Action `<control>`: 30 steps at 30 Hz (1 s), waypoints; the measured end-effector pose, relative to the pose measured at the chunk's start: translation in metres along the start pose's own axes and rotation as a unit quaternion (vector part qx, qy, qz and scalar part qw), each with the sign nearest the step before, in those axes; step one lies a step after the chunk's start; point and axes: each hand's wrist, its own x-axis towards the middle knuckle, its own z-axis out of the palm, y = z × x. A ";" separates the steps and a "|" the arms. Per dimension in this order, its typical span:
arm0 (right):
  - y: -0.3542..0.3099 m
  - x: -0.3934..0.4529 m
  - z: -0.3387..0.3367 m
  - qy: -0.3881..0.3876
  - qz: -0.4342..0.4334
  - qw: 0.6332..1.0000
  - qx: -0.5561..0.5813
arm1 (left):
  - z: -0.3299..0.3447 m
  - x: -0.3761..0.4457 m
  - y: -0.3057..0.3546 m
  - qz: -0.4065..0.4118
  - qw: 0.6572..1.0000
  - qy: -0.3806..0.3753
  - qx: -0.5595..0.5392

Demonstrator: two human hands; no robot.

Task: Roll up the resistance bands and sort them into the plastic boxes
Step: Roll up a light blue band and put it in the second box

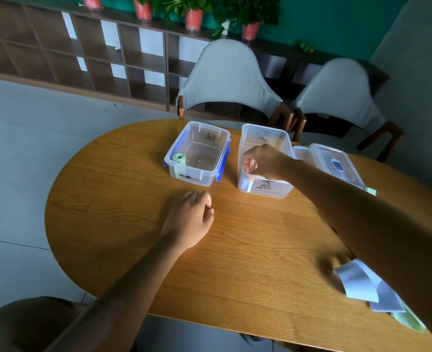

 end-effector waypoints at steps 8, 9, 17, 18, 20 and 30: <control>0.003 -0.002 0.002 -0.001 -0.011 1.000 0.012 | -0.001 0.000 0.001 -0.001 1.000 0.001 -0.005; 0.004 -0.002 0.002 -0.002 -0.015 1.000 0.013 | -0.001 0.000 0.001 -0.001 1.000 0.002 -0.004; 0.012 0.001 0.003 -0.008 -0.008 0.998 0.061 | 0.001 0.000 0.001 0.000 1.000 0.004 -0.001; 0.013 0.001 0.003 -0.004 -0.001 0.997 0.072 | 0.001 0.000 0.001 0.000 1.000 0.004 -0.001; 0.014 0.001 0.004 -0.001 0.006 0.997 0.083 | 0.000 0.001 0.000 -0.001 1.000 0.004 -0.001; 0.012 -0.001 0.005 0.019 0.018 0.997 0.073 | -0.001 0.000 0.001 -0.001 1.000 -0.002 -0.003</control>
